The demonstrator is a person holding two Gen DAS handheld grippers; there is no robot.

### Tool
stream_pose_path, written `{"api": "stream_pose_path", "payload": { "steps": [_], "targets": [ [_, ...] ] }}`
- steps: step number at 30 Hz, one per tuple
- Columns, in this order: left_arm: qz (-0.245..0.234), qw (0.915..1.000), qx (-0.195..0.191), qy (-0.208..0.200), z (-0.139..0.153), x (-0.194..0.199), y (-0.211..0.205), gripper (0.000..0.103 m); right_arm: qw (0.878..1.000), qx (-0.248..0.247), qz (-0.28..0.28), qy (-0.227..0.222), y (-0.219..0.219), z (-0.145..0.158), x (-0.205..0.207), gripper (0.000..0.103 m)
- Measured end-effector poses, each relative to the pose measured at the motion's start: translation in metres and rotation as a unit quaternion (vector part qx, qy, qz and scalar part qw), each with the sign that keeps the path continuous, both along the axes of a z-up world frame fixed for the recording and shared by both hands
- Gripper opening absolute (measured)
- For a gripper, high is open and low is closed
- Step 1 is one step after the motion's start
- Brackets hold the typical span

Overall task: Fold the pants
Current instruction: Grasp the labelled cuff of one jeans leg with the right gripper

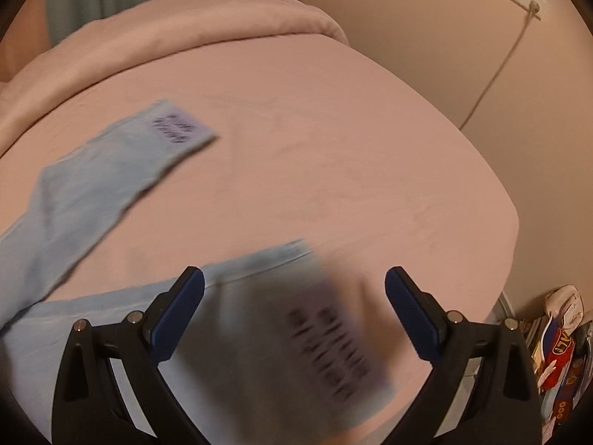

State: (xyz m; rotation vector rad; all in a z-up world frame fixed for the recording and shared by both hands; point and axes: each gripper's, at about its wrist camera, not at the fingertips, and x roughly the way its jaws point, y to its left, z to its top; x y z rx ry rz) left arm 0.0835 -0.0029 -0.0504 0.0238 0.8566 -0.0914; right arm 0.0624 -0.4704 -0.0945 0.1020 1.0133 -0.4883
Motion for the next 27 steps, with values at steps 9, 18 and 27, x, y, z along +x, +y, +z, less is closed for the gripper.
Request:
{"api": "stream_pose_path", "payload": {
  "steps": [9,18,27],
  "targets": [
    [0.062,0.9970,-0.004,0.047,-0.018,0.023,0.042,0.102,0.997,0.080,0.002,0.008,-0.046,-0.042,0.016,0.086],
    [0.103,0.9933,-0.006,0.051,-0.013,0.030,0.072,0.102,0.991,0.120,0.040,-0.046,-0.031,0.002,0.032,0.014],
    [0.130,0.9876,-0.016,0.087,-0.044,0.035,0.096,0.102,0.997,0.073,-0.015,0.028,-0.038,-0.020,0.046,0.027]
  ]
}}
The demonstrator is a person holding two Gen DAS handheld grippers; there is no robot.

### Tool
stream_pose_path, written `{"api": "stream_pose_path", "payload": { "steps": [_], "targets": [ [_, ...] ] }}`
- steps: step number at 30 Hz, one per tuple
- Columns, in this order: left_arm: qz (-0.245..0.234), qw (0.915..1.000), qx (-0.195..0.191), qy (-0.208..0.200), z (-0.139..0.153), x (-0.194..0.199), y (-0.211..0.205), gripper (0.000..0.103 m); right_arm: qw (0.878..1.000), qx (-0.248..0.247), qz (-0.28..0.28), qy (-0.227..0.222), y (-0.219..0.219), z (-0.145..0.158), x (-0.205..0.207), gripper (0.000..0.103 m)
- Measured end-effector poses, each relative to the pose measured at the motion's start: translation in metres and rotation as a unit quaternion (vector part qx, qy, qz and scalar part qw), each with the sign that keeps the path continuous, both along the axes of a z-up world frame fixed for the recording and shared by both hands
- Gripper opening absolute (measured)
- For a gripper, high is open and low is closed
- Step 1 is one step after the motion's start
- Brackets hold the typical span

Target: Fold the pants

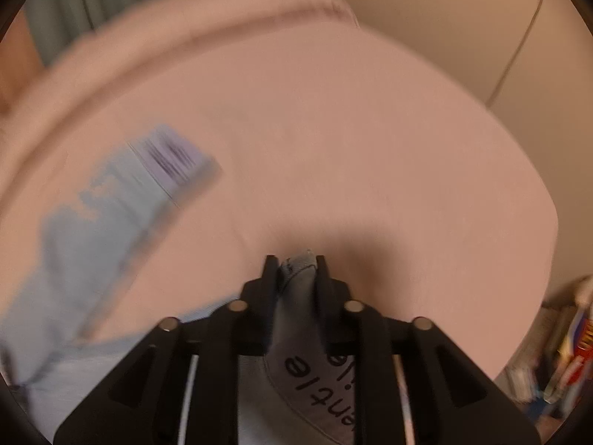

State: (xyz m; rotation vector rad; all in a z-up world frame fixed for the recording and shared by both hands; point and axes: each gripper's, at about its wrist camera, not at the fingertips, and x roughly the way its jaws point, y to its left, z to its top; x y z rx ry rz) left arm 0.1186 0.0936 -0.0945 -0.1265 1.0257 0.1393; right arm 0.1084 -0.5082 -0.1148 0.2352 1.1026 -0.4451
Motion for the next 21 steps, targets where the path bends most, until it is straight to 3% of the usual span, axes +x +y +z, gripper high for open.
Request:
{"api": "stream_pose_path", "payload": {
  "steps": [2,3,4,5,8,10,12,15,18,21],
  "targets": [
    [-0.001,0.9998,0.007,0.020,-0.014,0.003,0.001,0.102,1.000,-0.018,-0.001,0.023,0.001,-0.017,0.000,0.042],
    [0.000,0.9996,0.012,0.025,-0.018,0.004,0.001,0.102,0.999,-0.039,-0.002,0.027,0.004,-0.012,0.001,0.049],
    [0.002,0.9994,0.015,0.030,-0.023,0.006,0.001,0.102,0.998,-0.055,-0.003,0.034,0.006,-0.005,0.002,0.069],
    [0.005,0.9994,0.014,0.033,-0.027,0.008,0.001,0.102,0.997,-0.074,-0.005,0.028,0.009,0.009,0.007,0.078],
    [0.016,0.9986,0.029,0.042,-0.036,0.014,-0.002,0.102,0.997,-0.075,0.003,-0.014,0.024,0.050,0.025,0.085],
    [0.017,0.9978,0.045,0.044,-0.039,0.018,-0.006,0.102,0.998,-0.021,0.025,-0.050,0.042,0.073,0.051,0.092],
    [0.021,0.9976,0.052,0.041,-0.040,0.019,-0.009,0.102,0.995,0.045,0.050,-0.067,0.066,0.078,0.080,0.094],
    [0.029,0.9976,0.048,0.041,-0.040,0.020,-0.007,0.102,0.993,0.095,0.057,-0.049,0.109,0.061,0.122,0.094],
    [0.029,0.9977,0.048,0.038,-0.040,0.018,-0.007,0.102,0.992,0.114,0.049,0.006,0.146,0.020,0.175,0.093],
    [0.029,0.9977,0.048,0.036,-0.041,0.019,-0.008,0.102,0.992,0.097,0.035,0.073,0.175,-0.029,0.206,0.090]
  ]
}}
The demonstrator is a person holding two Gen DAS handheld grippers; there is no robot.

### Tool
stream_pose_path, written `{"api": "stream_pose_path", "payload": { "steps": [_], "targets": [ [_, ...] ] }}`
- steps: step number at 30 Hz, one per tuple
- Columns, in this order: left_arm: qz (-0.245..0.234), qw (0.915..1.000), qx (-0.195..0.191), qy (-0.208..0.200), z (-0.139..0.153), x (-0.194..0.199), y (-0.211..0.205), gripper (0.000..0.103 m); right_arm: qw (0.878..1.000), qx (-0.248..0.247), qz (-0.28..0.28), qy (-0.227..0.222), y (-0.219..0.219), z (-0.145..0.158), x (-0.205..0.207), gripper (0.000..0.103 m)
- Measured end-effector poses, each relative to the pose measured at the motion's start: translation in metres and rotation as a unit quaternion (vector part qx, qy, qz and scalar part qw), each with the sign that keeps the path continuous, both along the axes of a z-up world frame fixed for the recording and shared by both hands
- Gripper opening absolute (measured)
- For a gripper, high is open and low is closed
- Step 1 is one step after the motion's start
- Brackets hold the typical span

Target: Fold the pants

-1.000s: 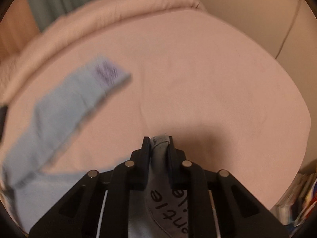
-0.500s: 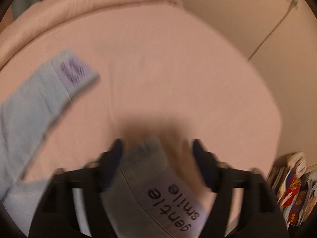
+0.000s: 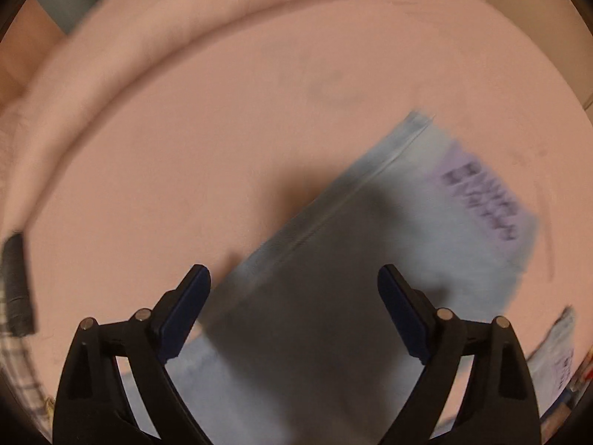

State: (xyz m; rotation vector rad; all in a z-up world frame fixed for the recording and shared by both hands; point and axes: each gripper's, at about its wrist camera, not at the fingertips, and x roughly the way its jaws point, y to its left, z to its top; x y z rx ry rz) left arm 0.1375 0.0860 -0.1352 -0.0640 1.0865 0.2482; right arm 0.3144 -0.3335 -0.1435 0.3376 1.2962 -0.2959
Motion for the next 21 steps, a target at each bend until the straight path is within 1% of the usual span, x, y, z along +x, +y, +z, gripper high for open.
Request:
{"api": "stream_pose_path", "payload": {
  "steps": [1,2,3,4,5,6,7,8,9,10,12,13,14,16,17,18,19,20,21],
  "targets": [
    [0.000,1.0000,0.001,0.000,0.000,0.000,0.000,0.102,1.000,-0.021,0.000,0.017,0.005,-0.011,0.005,0.090],
    [0.000,1.0000,0.003,0.000,0.001,0.000,-0.001,0.102,0.998,-0.051,0.007,0.021,0.009,-0.021,0.009,0.092],
    [0.001,1.0000,0.007,0.000,0.002,-0.001,-0.002,0.102,0.997,-0.072,0.011,0.004,0.012,-0.021,0.008,0.090],
    [0.000,1.0000,0.009,-0.002,0.004,-0.002,-0.004,0.102,0.997,-0.077,0.007,-0.009,0.013,-0.019,0.005,0.078],
    [-0.002,1.0000,0.006,-0.005,0.006,-0.004,-0.005,0.102,0.997,-0.072,0.007,-0.021,0.012,-0.015,0.001,0.054],
    [-0.007,1.0000,-0.001,-0.007,0.008,-0.006,-0.007,0.102,0.997,-0.074,0.010,-0.030,0.012,-0.012,0.003,0.036],
    [-0.012,0.9998,-0.013,-0.010,0.011,-0.009,-0.009,0.102,0.996,-0.083,0.015,-0.036,0.010,-0.008,0.000,0.009],
    [-0.015,0.9996,-0.020,-0.015,0.015,-0.012,-0.011,0.102,0.995,-0.093,0.017,-0.033,0.006,-0.006,-0.004,0.009],
    [-0.016,0.9994,-0.022,-0.023,0.021,-0.016,-0.013,0.102,0.996,-0.075,0.025,-0.040,0.000,-0.002,-0.009,0.008],
    [-0.016,0.9991,-0.021,-0.035,0.028,-0.020,-0.016,0.102,0.996,-0.070,0.028,-0.046,-0.001,0.001,-0.012,0.008],
    [-0.016,0.9982,-0.024,-0.053,0.040,-0.028,-0.018,0.102,0.995,-0.051,0.032,-0.083,-0.010,0.021,-0.021,0.008],
    [-0.015,0.9975,-0.032,-0.062,0.047,-0.032,-0.018,0.102,0.993,-0.040,0.035,-0.106,-0.016,0.038,-0.023,0.008],
    [-0.014,0.9966,-0.041,-0.070,0.054,-0.036,-0.017,0.102,0.990,-0.023,0.038,-0.133,-0.023,0.060,-0.034,0.008],
    [-0.009,0.9941,-0.059,-0.091,0.069,-0.048,-0.015,0.102,0.979,0.018,0.044,-0.196,-0.030,0.095,-0.066,0.008],
    [-0.009,0.9930,-0.065,-0.099,0.075,-0.052,-0.014,0.102,0.972,0.037,0.047,-0.227,-0.030,0.109,-0.080,0.008],
    [-0.008,0.9917,-0.070,-0.107,0.082,-0.059,-0.013,0.102,0.963,0.054,0.053,-0.258,-0.036,0.121,-0.104,0.008],
    [-0.008,0.9910,-0.074,-0.111,0.086,-0.062,-0.012,0.102,0.958,0.061,0.055,-0.276,-0.029,0.125,-0.115,0.008],
    [-0.008,0.9900,-0.079,-0.116,0.090,-0.067,-0.012,0.102,0.953,0.062,0.050,-0.292,-0.037,0.127,-0.142,0.008],
    [-0.008,0.9886,-0.089,-0.121,0.095,-0.074,-0.011,0.102,0.952,0.057,0.047,-0.297,-0.032,0.125,-0.155,0.008]
  ]
}}
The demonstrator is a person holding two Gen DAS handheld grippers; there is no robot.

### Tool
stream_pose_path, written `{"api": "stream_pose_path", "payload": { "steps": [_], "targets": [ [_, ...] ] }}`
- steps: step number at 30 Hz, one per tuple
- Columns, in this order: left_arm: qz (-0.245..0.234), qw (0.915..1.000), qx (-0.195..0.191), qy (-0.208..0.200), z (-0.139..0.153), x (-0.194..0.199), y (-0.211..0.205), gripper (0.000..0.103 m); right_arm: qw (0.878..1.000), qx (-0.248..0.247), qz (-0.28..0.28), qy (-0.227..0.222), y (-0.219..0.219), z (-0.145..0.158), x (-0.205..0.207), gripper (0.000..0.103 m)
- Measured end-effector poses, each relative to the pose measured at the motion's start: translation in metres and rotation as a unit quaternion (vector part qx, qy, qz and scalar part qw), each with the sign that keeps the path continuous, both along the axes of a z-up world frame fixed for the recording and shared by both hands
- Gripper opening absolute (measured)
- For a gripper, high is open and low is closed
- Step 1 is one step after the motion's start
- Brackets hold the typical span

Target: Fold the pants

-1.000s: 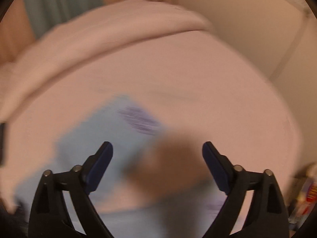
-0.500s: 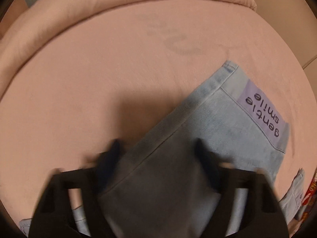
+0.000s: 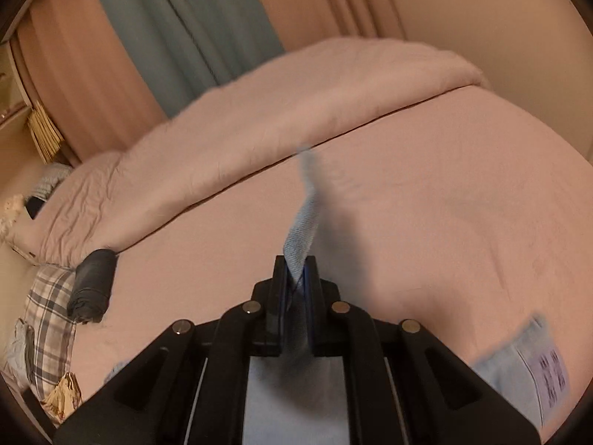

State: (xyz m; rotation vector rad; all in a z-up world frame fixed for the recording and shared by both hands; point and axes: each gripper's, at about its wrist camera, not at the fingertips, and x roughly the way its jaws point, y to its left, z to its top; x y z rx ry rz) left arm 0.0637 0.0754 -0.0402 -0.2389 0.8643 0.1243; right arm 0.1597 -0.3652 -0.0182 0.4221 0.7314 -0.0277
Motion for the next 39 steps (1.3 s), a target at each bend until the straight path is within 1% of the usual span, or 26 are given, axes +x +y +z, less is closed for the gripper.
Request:
{"api": "stream_pose_path", "payload": {
  "steps": [1,2,5,6,7,9,10,12,15,20,23,25,26,28,32,33,35,36,37,38,39],
  "targets": [
    [-0.001,1.0000,-0.008,-0.003,0.002,-0.002,0.002,0.102,1.000,-0.006,-0.005,-0.003,0.005,-0.004,-0.019,0.008],
    [-0.002,0.9998,-0.017,-0.005,0.004,-0.006,0.004,0.102,1.000,-0.011,-0.010,-0.001,0.001,-0.012,-0.038,0.008],
    [-0.007,0.9995,-0.030,-0.003,0.007,-0.012,0.006,0.102,1.000,-0.011,-0.016,0.023,-0.014,-0.039,-0.078,0.008],
    [-0.007,0.9994,-0.035,-0.003,0.007,-0.015,0.007,0.102,0.999,-0.008,-0.018,0.028,-0.026,-0.047,-0.074,0.008],
    [-0.006,0.9991,-0.041,-0.004,0.007,-0.017,0.008,0.102,0.999,-0.003,-0.022,0.036,-0.020,-0.050,-0.082,0.008],
    [-0.006,0.9985,-0.054,-0.004,0.007,-0.018,0.010,0.102,0.998,0.006,-0.029,0.053,-0.021,-0.067,-0.094,0.008],
    [-0.007,0.9982,-0.060,-0.002,0.007,-0.016,0.010,0.102,0.998,0.006,-0.031,0.061,-0.017,-0.074,-0.089,0.008],
    [-0.012,0.9973,-0.073,0.000,0.007,-0.013,0.008,0.102,0.996,0.009,-0.034,0.079,-0.021,-0.085,-0.093,0.008],
    [-0.035,0.9938,-0.106,-0.006,0.009,-0.005,0.004,0.102,0.996,0.014,-0.036,0.081,-0.023,-0.094,-0.103,0.008],
    [-0.054,0.9865,-0.153,0.023,-0.002,0.030,-0.009,0.102,0.997,0.019,-0.034,0.072,-0.019,-0.097,-0.115,0.008],
    [-0.063,0.9822,-0.173,0.039,-0.012,0.050,-0.022,0.102,0.996,0.025,-0.032,0.073,-0.021,-0.102,-0.125,0.008],
    [-0.069,0.9805,-0.175,0.057,-0.021,0.065,-0.035,0.101,0.996,0.026,-0.032,0.078,-0.020,-0.106,-0.130,0.008],
    [-0.070,0.9802,-0.173,0.067,-0.026,0.072,-0.041,0.095,0.996,0.026,-0.032,0.081,-0.019,-0.108,-0.132,0.008],
    [-0.066,0.9802,-0.162,0.093,-0.037,0.087,-0.050,0.089,0.996,0.031,-0.032,0.082,-0.020,-0.111,-0.133,0.008],
    [-0.044,0.9779,-0.157,0.132,-0.057,0.104,-0.055,0.087,0.996,0.039,-0.029,0.080,-0.021,-0.109,-0.137,0.008],
    [-0.039,0.9767,-0.155,0.143,-0.062,0.107,-0.055,0.084,0.996,0.037,-0.028,0.080,-0.020,-0.108,-0.137,0.008],
    [-0.028,0.9752,-0.156,0.154,-0.068,0.108,-0.055,0.063,0.996,0.034,-0.028,0.079,-0.018,-0.107,-0.138,0.008],
    [-0.024,0.9737,-0.163,0.158,-0.072,0.108,-0.053,0.057,0.996,0.033,-0.028,0.079,-0.018,-0.106,-0.139,0.008],
    [-0.025,0.9716,-0.174,0.159,-0.075,0.109,-0.051,0.043,0.996,0.033,-0.028,0.079,-0.017,-0.106,-0.139,0.008],
    [-0.026,0.9705,-0.180,0.159,-0.076,0.108,-0.050,0.025,0.996,0.034,-0.026,0.078,-0.016,-0.105,-0.140,0.008],
    [-0.031,0.9700,-0.182,0.158,-0.076,0.106,-0.049,0.021,0.996,0.034,-0.025,0.077,-0.016,-0.104,-0.141,0.008]
  ]
}}
